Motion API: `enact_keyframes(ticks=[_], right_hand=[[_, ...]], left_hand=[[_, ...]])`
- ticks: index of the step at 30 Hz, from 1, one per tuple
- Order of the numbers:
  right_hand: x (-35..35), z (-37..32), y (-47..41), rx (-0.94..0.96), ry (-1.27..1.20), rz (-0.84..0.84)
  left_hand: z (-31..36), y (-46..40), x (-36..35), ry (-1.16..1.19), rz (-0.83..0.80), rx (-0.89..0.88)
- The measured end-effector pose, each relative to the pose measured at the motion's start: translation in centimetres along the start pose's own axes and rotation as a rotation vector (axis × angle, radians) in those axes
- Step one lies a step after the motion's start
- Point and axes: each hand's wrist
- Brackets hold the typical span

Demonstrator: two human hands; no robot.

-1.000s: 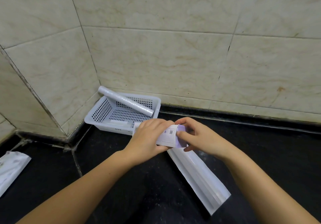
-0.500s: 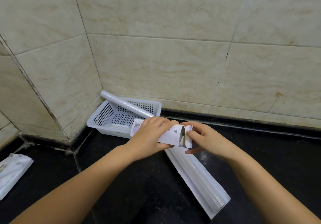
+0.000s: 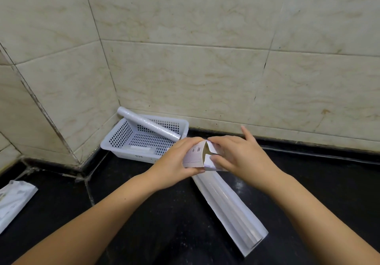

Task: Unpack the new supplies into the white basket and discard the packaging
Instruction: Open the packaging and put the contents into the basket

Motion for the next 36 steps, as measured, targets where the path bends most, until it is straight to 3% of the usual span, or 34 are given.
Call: enact_keyframes(ticks=[4, 7, 9, 12, 15, 20, 25, 31, 36], right_hand=[[1.4, -0.2, -0.3, -0.007, -0.184, 0.058], [2.1, 0.5, -0.9, -0.132, -0.439, -0.002], [2.2, 0.6, -1.3, -0.21, -0.485, -0.022], [1.3, -0.2, -1.2, -0.081, -0.027, 0.226], [0.4, -1.9, 0.1, 0.072, 0.104, 0.415], [-0.4, -3.0, 1.6, 0.047, -0.017, 0.252], [0.0, -3.2, 2.6, 0.02, -0.198, 0.214], [-0.4, -2.5, 0.6, -0.199, -0.322, 0.145], [-0.8, -2.4, -0.2, -0.303, -0.439, 0.242]], left_hand=[[0.4, 0.3, 0.0, 0.032, -0.015, -0.004], [0.7, 0.7, 0.0, -0.009, -0.045, -0.022], [0.7, 0.8, -0.1, -0.053, -0.055, -0.04], [0.6, 0.8, -0.1, -0.063, 0.007, -0.034], [0.4, 0.5, 0.3, -0.042, 0.122, -0.021], [0.3, 0.1, 0.4, -0.025, 0.208, -0.015], [0.1, 0.1, 0.0, 0.003, 0.258, 0.035], [0.7, 0.2, -0.4, -0.091, 0.254, 0.003], [1.1, 0.2, -0.4, -0.155, 0.263, -0.023]])
Point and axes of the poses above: each hand's wrist, its own y-axis away from the middle knuckle, its own x-axis out of the back of the hand, z = x × y
